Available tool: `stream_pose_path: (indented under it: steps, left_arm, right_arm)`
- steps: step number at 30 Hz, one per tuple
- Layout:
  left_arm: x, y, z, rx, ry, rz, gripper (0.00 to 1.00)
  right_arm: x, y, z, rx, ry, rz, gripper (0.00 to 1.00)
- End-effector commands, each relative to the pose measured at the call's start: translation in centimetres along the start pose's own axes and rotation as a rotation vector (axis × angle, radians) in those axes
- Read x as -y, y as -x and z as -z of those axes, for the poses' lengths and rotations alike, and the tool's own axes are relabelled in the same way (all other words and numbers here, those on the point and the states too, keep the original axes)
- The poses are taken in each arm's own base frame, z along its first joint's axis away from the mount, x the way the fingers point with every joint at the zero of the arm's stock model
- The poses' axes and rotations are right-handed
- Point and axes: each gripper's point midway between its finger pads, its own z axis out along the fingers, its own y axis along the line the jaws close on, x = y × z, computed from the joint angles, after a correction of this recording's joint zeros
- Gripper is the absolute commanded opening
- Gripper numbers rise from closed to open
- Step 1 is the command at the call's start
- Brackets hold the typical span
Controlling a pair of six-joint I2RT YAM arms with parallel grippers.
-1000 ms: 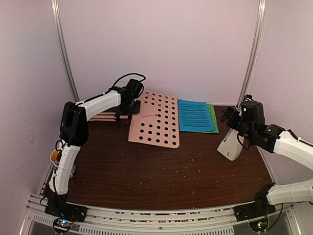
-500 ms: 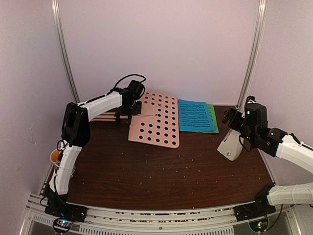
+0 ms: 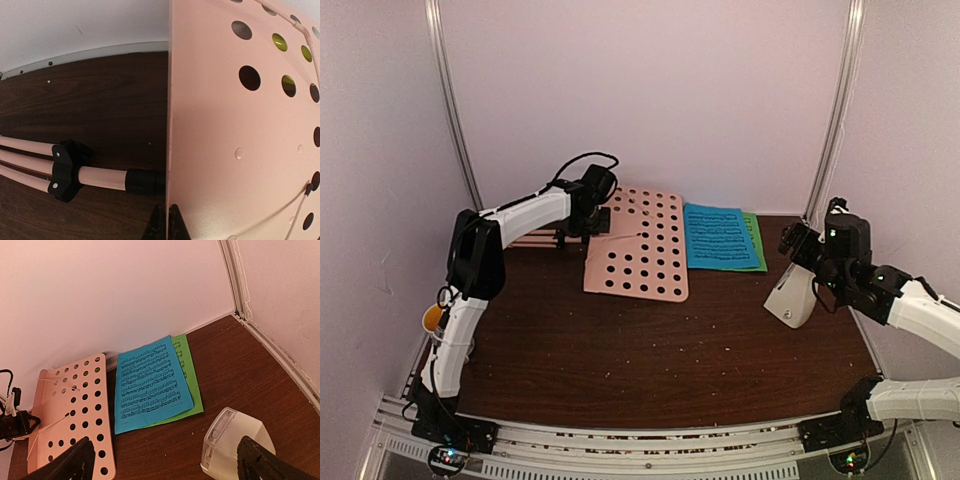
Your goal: Set up the instrument practice props
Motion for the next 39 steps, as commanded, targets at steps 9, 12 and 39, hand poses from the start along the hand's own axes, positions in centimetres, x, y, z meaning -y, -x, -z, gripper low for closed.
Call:
stream_pose_path:
  steps: [9,12,39]
  left_arm:
    - [-1.9,12.3,13.2,0.322,-0.239,0.223,0.00]
    - [-2.3,14.2,16.9,0.394,-0.330,0.262,0.00]
    - [-2.8,20.6,49.4,0.673,-1.266,0.437,0.00]
  right_arm:
    - [0.1,0.7,0.7,0.024,0.018,-0.012,1.00]
    - [0.2,0.4,0.7,0.024,0.025,-0.011,1.00]
    - [-7.6,1.8,5.1,0.229,0.602,0.118,1.00]
